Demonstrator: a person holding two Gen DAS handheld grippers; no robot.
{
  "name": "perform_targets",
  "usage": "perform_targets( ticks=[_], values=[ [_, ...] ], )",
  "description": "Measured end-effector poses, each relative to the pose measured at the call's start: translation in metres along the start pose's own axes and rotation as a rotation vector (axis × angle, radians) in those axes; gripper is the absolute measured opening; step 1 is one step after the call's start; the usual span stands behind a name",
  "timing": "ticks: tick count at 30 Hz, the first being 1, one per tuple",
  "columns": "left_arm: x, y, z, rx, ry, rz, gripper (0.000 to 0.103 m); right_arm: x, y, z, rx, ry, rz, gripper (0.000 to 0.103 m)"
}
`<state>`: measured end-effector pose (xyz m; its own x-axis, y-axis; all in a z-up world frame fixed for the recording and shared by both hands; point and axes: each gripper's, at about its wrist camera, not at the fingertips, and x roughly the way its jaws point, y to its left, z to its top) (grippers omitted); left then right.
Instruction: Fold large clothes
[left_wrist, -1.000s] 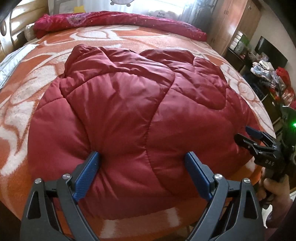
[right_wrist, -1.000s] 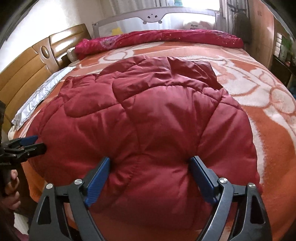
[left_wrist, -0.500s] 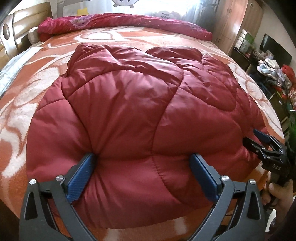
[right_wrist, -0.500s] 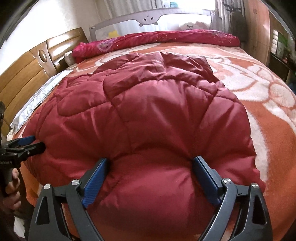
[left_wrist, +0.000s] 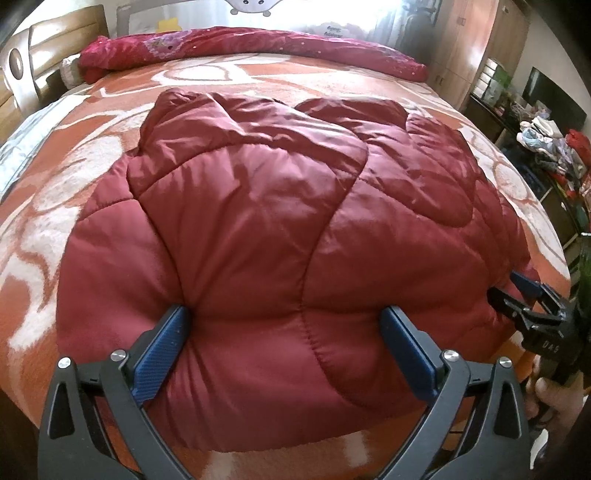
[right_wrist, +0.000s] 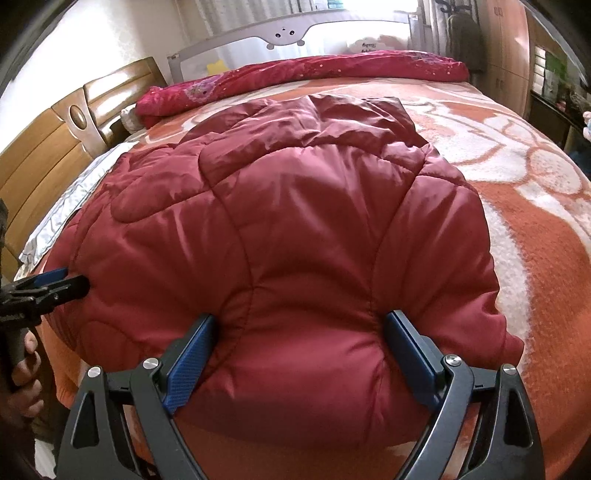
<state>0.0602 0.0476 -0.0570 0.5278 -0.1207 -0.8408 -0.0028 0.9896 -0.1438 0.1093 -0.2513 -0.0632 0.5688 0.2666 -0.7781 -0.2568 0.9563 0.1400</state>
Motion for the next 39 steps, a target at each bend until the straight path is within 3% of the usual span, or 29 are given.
perform_targets(
  ticks=[11,13,18,26,33,39],
  values=[
    [-0.018,-0.013,0.002,0.025,-0.015,0.043,0.103,0.0,0.0,0.009,-0.005,0.022,0.0,0.092],
    [-0.021,-0.015,0.002,0.026,-0.02,0.046,0.103,-0.012,0.007,0.016,-0.017,0.005,-0.012,0.09],
    [-0.027,-0.019,0.011,0.033,-0.05,0.061,0.103,-0.031,0.029,0.036,-0.069,-0.057,0.054,0.088],
    [-0.018,-0.02,0.023,0.024,-0.038,0.082,0.103,0.018,0.04,0.059,-0.096,0.026,0.052,0.09],
    [-0.014,-0.015,0.035,0.008,-0.05,0.093,0.103,0.024,0.027,0.078,-0.054,0.027,0.036,0.089],
    [0.015,-0.004,0.046,-0.022,0.01,0.087,0.103,0.041,0.015,0.087,-0.022,0.045,0.034,0.091]
  ],
)
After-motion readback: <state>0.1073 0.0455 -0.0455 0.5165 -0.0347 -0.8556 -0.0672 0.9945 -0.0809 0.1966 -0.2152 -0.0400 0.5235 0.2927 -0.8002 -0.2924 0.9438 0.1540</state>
